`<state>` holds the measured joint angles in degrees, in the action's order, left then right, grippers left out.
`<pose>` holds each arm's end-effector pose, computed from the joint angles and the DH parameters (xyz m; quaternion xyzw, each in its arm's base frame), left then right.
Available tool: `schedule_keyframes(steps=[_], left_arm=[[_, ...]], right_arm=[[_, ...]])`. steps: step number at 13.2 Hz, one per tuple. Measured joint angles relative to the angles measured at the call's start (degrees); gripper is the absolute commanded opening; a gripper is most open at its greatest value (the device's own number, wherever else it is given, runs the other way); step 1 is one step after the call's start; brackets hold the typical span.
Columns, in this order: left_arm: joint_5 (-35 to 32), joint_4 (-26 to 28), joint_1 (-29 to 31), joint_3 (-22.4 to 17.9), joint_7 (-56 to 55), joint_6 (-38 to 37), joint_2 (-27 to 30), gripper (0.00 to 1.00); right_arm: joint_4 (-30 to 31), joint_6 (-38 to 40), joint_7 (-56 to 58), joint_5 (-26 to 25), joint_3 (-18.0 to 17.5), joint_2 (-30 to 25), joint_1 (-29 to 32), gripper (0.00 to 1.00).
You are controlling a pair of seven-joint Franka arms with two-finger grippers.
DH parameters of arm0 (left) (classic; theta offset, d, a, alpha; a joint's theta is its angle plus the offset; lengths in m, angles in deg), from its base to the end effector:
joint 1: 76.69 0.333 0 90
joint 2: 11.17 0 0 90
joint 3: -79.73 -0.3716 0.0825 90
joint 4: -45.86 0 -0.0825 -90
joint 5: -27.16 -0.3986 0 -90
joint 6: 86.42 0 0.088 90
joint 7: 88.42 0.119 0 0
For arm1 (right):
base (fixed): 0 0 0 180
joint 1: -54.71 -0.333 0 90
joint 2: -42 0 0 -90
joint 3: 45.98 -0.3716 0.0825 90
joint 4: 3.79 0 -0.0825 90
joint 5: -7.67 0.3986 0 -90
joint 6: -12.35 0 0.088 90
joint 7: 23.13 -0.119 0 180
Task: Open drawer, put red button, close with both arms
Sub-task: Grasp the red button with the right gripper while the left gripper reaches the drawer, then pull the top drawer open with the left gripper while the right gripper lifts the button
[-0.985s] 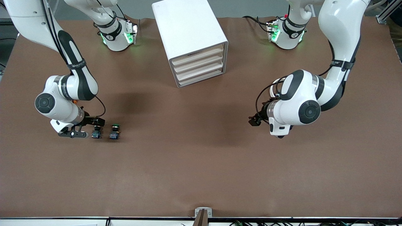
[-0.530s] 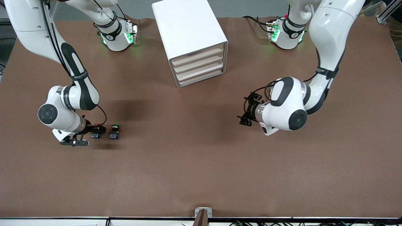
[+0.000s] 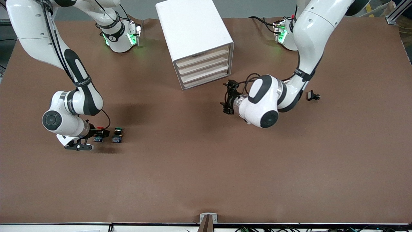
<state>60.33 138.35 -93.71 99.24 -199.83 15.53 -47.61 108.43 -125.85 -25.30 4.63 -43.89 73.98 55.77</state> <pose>0.5410 -0.4251 0.2940 -0.6389 -0.6476 0.4023 0.1031 0.6411 -0.0350 0.2022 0.9980 -0.0234 -0.0525 0.0260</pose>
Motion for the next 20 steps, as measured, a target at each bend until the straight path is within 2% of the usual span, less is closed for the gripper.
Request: schedule_keyframes(steps=[1, 3, 5, 7, 10, 11, 13, 18, 19, 20], left_arm=[[1.5, -0.2, -0.7, 0.0, -2.3, -1.4, -0.1, 1.00], [4.2, -0.5, -1.9, 0.0, -6.8, -4.5, -1.1, 1.00], [5.0, -0.7, -2.6, 0.0, -11.2, -7.6, -2.9, 1.00], [5.1, -0.9, -3.2, 0.0, -14.3, -9.4, -4.7, 1.00], [7.5, -1.0, -4.8, 0.0, -16.8, -10.1, -6.2, 0.78], [8.1, -1.1, -5.8, 0.0, -17.4, -10.1, -6.6, 0.74], [8.6, -1.3, -7.3, -0.1, -18.1, -10.1, -7.4, 0.59], [9.2, -1.7, -9.1, -0.1, -18.8, -10.8, -8.7, 0.10], [9.3, -1.9, -9.1, -0.1, -19.1, -11.4, -8.7, 0.02], [9.5, -2.1, -9.1, -0.1, -19.6, -12.0, -8.7, 0.00]], right_arm=[[0.0, 0.0, 0.5, 0.0, 0.0, 0.0, 0.0, 0.43], [-0.1, 0.1, 0.7, 0.0, 0.0, 0.0, 0.0, 0.25], [-0.2, 0.1, 0.8, 0.0, 0.0, 0.0, 0.0, 0.17], [-0.3, 0.1, 0.9, 0.0, 0.0, 0.0, 0.0, 0.17], [-0.5, 0.2, 0.9, 0.0, 0.0, 0.0, 0.0, 0.18], [-0.8, 0.7, 0.9, 0.0, 0.0, -0.1, 0.0, 0.18], [-1.6, 4.1, 0.9, 0.0, 0.0, -1.0, 0.0, 0.18], [-2.4, 16.6, 0.9, 0.0, -0.3, -9.2, -0.3, 0.18], [-2.4, 18.7, 0.8, 0.0, -0.4, -10.9, -0.5, 0.18], [-2.4, 20.4, 0.1, 0.0, -0.4, -12.4, -0.7, 0.18]])
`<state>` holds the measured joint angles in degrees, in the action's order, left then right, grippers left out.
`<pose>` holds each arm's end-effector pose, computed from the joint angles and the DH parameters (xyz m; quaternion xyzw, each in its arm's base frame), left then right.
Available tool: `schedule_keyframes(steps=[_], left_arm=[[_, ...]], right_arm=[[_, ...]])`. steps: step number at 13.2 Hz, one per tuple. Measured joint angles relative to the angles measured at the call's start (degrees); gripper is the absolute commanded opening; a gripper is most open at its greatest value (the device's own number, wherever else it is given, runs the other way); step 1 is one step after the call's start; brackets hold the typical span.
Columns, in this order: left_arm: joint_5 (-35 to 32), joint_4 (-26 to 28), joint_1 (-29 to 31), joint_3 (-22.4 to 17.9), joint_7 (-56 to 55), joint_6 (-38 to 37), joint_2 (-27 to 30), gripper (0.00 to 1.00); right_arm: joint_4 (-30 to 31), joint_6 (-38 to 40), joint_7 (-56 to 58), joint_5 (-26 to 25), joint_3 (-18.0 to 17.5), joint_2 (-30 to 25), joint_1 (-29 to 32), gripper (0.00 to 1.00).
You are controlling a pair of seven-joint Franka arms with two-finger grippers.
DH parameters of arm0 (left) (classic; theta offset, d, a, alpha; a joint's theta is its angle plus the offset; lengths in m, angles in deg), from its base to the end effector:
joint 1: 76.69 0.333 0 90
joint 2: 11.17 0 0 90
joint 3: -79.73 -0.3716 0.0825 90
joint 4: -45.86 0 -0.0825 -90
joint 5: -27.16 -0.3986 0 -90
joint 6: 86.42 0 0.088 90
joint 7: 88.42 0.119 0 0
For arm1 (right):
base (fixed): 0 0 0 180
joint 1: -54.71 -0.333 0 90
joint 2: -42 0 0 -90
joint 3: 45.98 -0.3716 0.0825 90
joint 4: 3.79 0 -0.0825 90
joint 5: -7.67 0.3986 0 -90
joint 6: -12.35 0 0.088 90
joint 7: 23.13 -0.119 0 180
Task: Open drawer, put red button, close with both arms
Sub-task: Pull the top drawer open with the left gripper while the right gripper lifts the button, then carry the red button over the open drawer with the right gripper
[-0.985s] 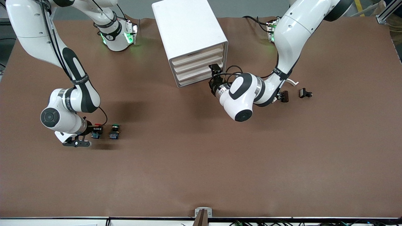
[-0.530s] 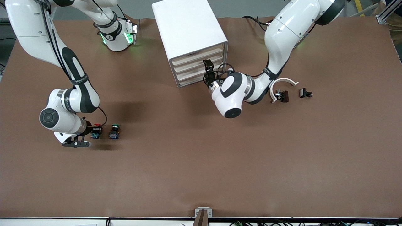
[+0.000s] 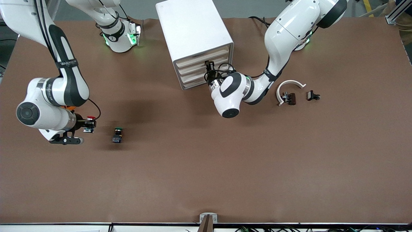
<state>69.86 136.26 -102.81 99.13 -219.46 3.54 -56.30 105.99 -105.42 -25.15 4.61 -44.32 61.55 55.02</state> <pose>0.4373 -0.5098 0.2279 -0.5066 -0.6487 0.4645 0.3268 0.6247 -0.0239 0.3327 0.9944 -0.0195 -0.1006 0.0272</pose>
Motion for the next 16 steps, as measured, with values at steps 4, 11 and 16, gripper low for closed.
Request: schedule_keyframes(steps=[4, 11, 16], left_arm=[[0.1, -0.7, 0.1, -0.2, -0.6, -0.3, -0.4, 0.00], [0.2, -6.3, 1.2, -7.1, -0.4, -2.9, -1.1, 0.04], [0.2, -8.9, 3.3, -9.0, 0.2, -2.9, -1.7, 0.56]], right_arm=[[-0.1, 5.9, -7.1, 0.0, -0.3, -3.8, -3.0, 0.18], [-5.1, 22.3, -33.2, 0.0, -0.7, -10.1, -16.4, 0.17], [-8.7, 24.9, -60.6, 0.8, -1.0, -9.9, -30.8, 0.17]])
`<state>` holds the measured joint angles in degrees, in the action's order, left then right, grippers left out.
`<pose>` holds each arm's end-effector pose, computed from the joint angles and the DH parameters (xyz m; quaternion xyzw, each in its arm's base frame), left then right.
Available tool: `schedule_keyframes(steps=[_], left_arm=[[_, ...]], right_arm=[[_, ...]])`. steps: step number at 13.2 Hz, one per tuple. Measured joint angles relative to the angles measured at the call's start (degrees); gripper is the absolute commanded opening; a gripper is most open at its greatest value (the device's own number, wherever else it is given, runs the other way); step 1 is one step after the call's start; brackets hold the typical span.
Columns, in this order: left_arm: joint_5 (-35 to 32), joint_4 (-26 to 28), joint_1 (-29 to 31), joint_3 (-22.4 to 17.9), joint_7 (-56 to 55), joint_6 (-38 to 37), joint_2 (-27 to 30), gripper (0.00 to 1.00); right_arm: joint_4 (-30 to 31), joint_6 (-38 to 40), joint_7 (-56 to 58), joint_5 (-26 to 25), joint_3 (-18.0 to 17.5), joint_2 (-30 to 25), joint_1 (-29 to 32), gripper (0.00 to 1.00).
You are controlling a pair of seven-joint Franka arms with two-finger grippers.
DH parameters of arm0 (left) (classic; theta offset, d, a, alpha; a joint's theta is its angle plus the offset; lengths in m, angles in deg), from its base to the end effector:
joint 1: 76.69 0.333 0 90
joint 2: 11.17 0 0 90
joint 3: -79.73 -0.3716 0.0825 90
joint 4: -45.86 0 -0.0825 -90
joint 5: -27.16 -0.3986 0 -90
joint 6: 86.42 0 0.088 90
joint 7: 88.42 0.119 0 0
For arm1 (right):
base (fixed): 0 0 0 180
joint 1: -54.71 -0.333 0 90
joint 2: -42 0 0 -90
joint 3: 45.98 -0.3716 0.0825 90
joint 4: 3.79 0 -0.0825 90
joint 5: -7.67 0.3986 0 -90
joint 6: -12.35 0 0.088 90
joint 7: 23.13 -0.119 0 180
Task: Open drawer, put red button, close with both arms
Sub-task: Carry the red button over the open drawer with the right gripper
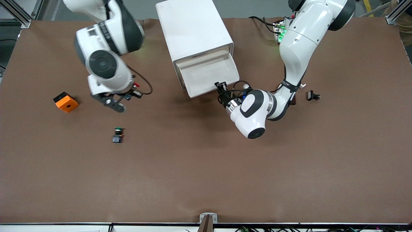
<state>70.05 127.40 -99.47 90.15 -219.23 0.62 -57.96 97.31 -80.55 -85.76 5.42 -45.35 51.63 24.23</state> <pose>0.5582 -0.4336 0.2410 -0.4721 -0.7092 0.4553 0.2587 0.5163 0.2915 0.4815 0.9487 -0.2749 -0.0926 0.1258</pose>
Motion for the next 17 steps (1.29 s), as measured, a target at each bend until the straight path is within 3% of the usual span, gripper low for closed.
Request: schedule_keyframes(steps=[1, 4, 9, 13, 17], left_arm=[[0.0, -0.4, 0.2, 0.0, 0.1, 0.0, -0.2, 1.00], [0.0, -1.1, 0.2, -0.2, 0.8, 2.8, -0.8, 1.00], [-1.1, -6.9, 0.6, -2.3, 6.4, 4.7, -1.2, 1.00], [-7.1, -10.7, 1.2, -6.3, 9.3, 4.1, 0.9, 1.00], [-15.0, -10.8, 1.8, -6.6, 11.9, 3.5, 3.3, 1.00]], right_arm=[[-0.8, -0.3, -5.4, 1.4, -0.1, 0.2, -2.9, 0.17], [-5.4, -2.4, -19.0, 6.0, -0.1, 2.9, -8.3, 0.17], [-8.3, -15.2, -36.2, 7.0, -0.1, 9.4, -13.8, 0.17], [-8.5, -20.0, -40.4, 9.5, 0.0, 12.4, -16.0, 0.18], [-8.6, -20.1, -40.7, 12.2, 0.0, 13.7, -18.6, 0.19]])
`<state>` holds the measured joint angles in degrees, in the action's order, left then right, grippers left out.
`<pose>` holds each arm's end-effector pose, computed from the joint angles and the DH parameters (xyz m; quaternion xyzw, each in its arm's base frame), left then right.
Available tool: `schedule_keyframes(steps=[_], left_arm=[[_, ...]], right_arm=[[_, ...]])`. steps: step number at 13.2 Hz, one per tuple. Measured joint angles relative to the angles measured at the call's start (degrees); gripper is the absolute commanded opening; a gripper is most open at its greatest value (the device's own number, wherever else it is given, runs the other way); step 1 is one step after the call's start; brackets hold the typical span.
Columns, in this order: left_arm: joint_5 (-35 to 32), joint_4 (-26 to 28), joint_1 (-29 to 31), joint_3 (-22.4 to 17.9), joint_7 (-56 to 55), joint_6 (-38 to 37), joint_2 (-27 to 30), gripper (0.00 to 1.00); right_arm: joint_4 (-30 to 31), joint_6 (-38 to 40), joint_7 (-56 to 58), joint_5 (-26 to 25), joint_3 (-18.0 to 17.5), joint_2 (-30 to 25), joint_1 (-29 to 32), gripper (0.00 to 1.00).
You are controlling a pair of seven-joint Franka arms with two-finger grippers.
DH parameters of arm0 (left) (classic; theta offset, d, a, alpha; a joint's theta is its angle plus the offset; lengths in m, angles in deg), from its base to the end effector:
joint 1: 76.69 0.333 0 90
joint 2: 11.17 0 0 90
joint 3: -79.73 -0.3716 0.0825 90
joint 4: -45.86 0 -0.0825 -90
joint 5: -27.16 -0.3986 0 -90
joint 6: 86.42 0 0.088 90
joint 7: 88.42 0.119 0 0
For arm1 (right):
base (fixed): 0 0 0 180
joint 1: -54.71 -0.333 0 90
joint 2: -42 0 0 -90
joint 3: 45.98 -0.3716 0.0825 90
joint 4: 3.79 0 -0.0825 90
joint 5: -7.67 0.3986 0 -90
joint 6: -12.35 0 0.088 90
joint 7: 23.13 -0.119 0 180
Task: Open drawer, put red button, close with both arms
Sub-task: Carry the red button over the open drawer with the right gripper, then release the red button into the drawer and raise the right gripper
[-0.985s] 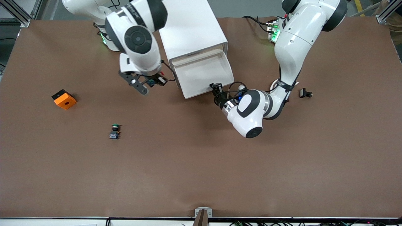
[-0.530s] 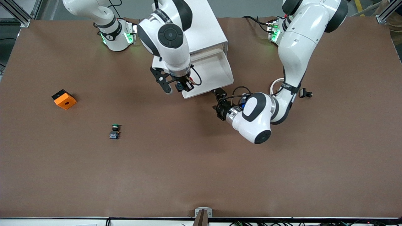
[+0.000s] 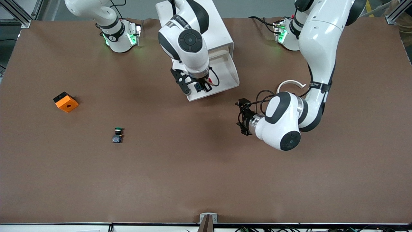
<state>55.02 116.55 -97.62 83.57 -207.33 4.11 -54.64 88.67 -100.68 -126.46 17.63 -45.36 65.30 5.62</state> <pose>0.6657 -0.3531 0.3297 -0.6024 -0.7289 0.3073 0.1065 0.4538 0.5335 0.4207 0.8678 -0.4904 -0.0804 0.0042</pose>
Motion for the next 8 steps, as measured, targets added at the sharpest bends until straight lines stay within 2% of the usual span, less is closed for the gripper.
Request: schedule_keyframes(steps=[8], left_arm=[[-6.8, -0.4, 6.5, -0.5, 15.9, -0.1, 8.2, 1.00]], right_arm=[[0.0, 0.0, -0.7, 1.5, 0.0, 3.2, -2.8, 0.25]])
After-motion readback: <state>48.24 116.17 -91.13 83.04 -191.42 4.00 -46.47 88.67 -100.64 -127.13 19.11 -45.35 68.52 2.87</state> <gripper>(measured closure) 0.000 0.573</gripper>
